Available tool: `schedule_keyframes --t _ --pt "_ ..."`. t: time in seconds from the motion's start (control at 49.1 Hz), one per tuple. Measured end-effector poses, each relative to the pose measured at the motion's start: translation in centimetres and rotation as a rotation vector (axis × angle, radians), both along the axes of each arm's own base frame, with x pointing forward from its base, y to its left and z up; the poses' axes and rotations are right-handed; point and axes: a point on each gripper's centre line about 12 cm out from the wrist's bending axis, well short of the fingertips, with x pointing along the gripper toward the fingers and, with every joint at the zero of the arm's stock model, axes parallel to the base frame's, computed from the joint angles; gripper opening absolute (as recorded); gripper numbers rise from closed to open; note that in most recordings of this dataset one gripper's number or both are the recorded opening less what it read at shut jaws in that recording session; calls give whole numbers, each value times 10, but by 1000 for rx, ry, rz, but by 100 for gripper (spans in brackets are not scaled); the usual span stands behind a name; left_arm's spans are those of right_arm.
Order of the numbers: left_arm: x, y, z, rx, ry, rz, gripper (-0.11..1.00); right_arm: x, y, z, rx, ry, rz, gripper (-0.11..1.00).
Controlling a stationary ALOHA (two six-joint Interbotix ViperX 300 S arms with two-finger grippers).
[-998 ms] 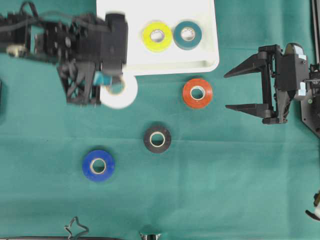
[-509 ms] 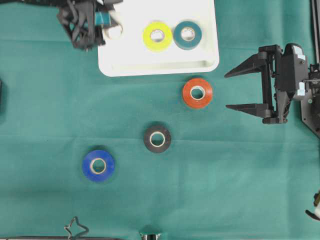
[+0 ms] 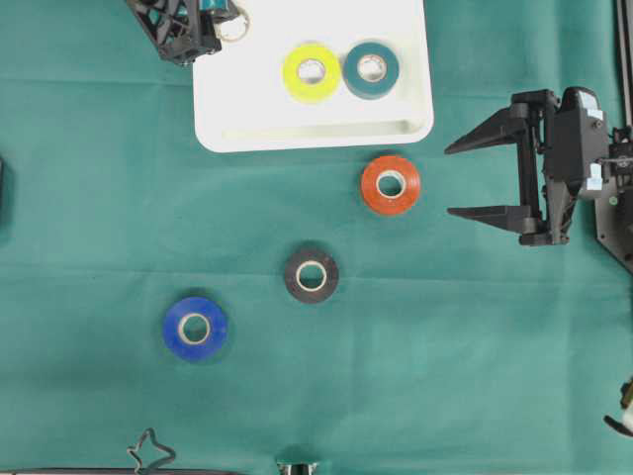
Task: Pick up the tape from a random location and place it into the white case.
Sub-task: 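Lower the white roll into the tray left of the yellow roll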
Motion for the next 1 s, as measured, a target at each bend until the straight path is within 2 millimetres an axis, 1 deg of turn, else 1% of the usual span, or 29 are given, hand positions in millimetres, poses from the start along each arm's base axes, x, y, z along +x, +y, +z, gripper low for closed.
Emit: schedule_keyframes --t 0.754,0.855,0.998 --pt "2 0 0 0 -10 2 24 0 0 0 0 3 0 88" --pt "5 2 -6 -1 -7 2 24 0 0 0 0 3 0 88" --pt "9 4 -23 -12 10 3 24 0 0 0 0 3 0 88"
